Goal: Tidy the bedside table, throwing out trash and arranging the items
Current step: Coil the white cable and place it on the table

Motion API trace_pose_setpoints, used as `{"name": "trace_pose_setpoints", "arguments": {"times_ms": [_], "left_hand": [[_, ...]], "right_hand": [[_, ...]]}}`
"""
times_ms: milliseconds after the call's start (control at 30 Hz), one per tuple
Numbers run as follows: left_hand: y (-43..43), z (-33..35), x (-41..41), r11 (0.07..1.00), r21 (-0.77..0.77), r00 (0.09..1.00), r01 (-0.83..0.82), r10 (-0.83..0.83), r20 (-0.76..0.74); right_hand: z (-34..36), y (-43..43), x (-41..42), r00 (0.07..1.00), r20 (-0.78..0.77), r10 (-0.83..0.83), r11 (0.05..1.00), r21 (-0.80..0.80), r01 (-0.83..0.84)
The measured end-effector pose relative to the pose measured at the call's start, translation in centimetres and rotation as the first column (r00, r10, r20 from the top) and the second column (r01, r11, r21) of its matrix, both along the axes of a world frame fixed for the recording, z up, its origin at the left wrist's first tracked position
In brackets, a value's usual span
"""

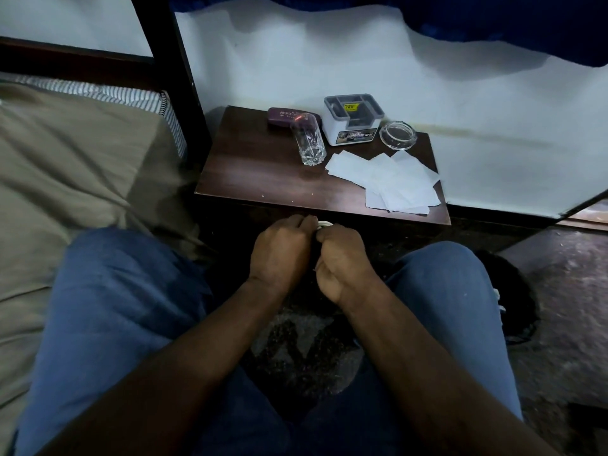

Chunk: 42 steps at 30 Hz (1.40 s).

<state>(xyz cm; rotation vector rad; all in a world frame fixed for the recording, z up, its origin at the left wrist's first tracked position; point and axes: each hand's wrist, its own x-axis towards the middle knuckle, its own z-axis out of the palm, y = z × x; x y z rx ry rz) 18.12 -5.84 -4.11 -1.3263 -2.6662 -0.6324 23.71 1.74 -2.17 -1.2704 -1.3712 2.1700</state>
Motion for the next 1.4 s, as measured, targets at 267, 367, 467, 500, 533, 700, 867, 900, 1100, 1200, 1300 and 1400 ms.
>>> {"name": "trace_pose_setpoints", "arguments": {"times_ms": [267,367,467,500,533,700,867,900,1100,1200,1300,1400], "left_hand": [[-0.1,0.7,-0.1,0.994,0.088,0.995,0.069,-0.063,-0.076],[-0.1,0.3,-0.5,0.996,0.059,0.992,0.062,-0.055,-0.112],[0.4,0.0,-0.4,0.997,0.075,0.998,0.034,-0.030,-0.053],[0.6,-0.1,-0.2,0.997,0.066,0.999,0.031,-0.029,-0.035],[0.6,-0.3,-0.1,0.998,0.051,0.999,0.034,-0.032,-0.032],[-0.1,-0.7,-0.6,1.000,0.012,0.999,0.013,-0.013,-0.038],[-0.3,-0.7,-3.1,0.983,0.117,0.989,-0.141,0.144,-0.016],[-0.3,-0.5,-3.2,0.975,0.175,0.990,-0.137,0.141,-0.011],[0.0,-0.5,-2.6,0.955,0.286,0.997,-0.079,0.080,0.007],[0.0,-0.5,-2.5,0.944,0.322,0.997,-0.076,0.076,0.013],[0.0,-0.5,-2.7,0.915,0.366,0.979,-0.170,0.116,0.165],[0.5,-0.7,-2.7,0.844,0.356,0.824,-0.400,0.161,0.544]], "right_hand": [[1.4,0.5,1.2,0.987,-0.134,-0.085,0.975,-0.217,0.054],[1.6,0.9,0.9,0.992,-0.079,-0.100,0.956,-0.283,0.074],[1.3,1.3,0.4,0.983,-0.014,-0.182,0.943,-0.285,0.170],[1.1,1.3,0.3,0.977,-0.008,-0.214,0.939,-0.278,0.203],[1.0,1.1,0.2,0.974,-0.003,-0.228,0.940,-0.260,0.219],[0.2,-0.7,0.6,0.998,0.021,-0.063,0.990,-0.123,0.065],[0.5,1.8,1.6,0.998,0.047,0.034,0.927,0.372,-0.049],[0.7,3.0,1.7,0.989,0.147,0.006,0.814,0.574,-0.090],[0.3,5.4,1.8,0.942,0.300,0.151,0.673,0.666,-0.320],[-0.3,5.6,1.6,0.951,0.267,0.156,0.703,0.647,-0.297],[-0.5,5.6,1.6,0.953,0.224,0.205,0.750,0.590,-0.300],[-0.5,5.3,1.6,0.939,0.244,0.241,0.752,0.564,-0.340]]}}
